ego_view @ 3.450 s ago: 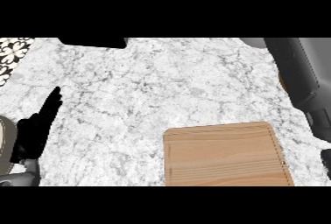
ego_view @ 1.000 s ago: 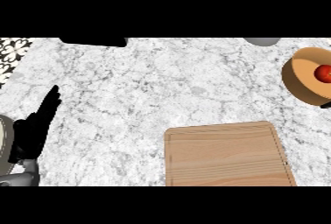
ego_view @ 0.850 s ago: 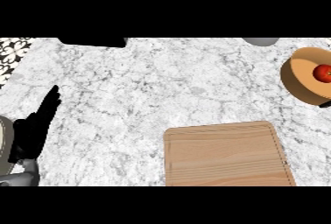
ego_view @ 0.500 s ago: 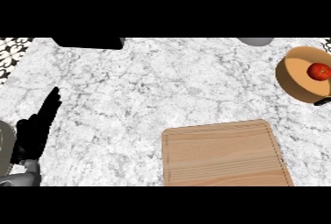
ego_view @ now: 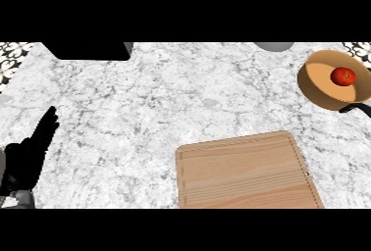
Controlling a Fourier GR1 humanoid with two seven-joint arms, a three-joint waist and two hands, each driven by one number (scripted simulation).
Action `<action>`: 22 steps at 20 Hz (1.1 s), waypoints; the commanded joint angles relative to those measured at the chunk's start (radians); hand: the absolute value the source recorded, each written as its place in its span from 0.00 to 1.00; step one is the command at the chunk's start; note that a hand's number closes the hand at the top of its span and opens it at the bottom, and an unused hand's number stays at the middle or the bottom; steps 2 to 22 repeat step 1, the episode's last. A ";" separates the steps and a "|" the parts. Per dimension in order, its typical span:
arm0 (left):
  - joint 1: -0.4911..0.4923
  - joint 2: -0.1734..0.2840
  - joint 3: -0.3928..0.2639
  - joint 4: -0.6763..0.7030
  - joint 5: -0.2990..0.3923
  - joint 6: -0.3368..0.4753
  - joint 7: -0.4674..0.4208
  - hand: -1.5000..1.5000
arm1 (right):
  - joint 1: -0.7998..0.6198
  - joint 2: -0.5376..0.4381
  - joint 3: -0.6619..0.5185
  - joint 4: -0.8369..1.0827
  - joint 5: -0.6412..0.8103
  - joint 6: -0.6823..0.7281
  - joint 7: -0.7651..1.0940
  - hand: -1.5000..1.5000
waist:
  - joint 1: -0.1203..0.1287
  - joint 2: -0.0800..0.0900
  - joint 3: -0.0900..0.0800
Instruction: Pick the tomato from the cutting board and place it in the pot
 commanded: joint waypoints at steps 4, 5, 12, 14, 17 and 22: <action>0.012 0.037 0.041 -0.020 0.022 -0.029 0.013 0.50 | 0.074 0.108 0.029 -0.124 -0.053 -0.026 -0.009 0.00 | -0.024 -0.011 -0.002; 0.012 0.037 0.041 -0.020 0.022 -0.029 0.013 0.50 | 0.074 0.108 0.029 -0.124 -0.053 -0.026 -0.009 0.00 | -0.024 -0.011 -0.002; 0.012 0.037 0.041 -0.020 0.022 -0.029 0.013 0.50 | 0.074 0.108 0.029 -0.124 -0.053 -0.026 -0.009 0.00 | -0.024 -0.011 -0.002; 0.012 0.037 0.041 -0.020 0.022 -0.029 0.013 0.50 | 0.074 0.108 0.029 -0.124 -0.053 -0.026 -0.009 0.00 | -0.024 -0.011 -0.002; 0.012 0.037 0.041 -0.020 0.022 -0.029 0.013 0.50 | 0.074 0.108 0.029 -0.124 -0.053 -0.026 -0.009 0.00 | -0.024 -0.011 -0.002; 0.012 0.037 0.041 -0.020 0.022 -0.029 0.013 0.50 | 0.074 0.108 0.029 -0.124 -0.053 -0.026 -0.009 0.00 | -0.024 -0.011 -0.002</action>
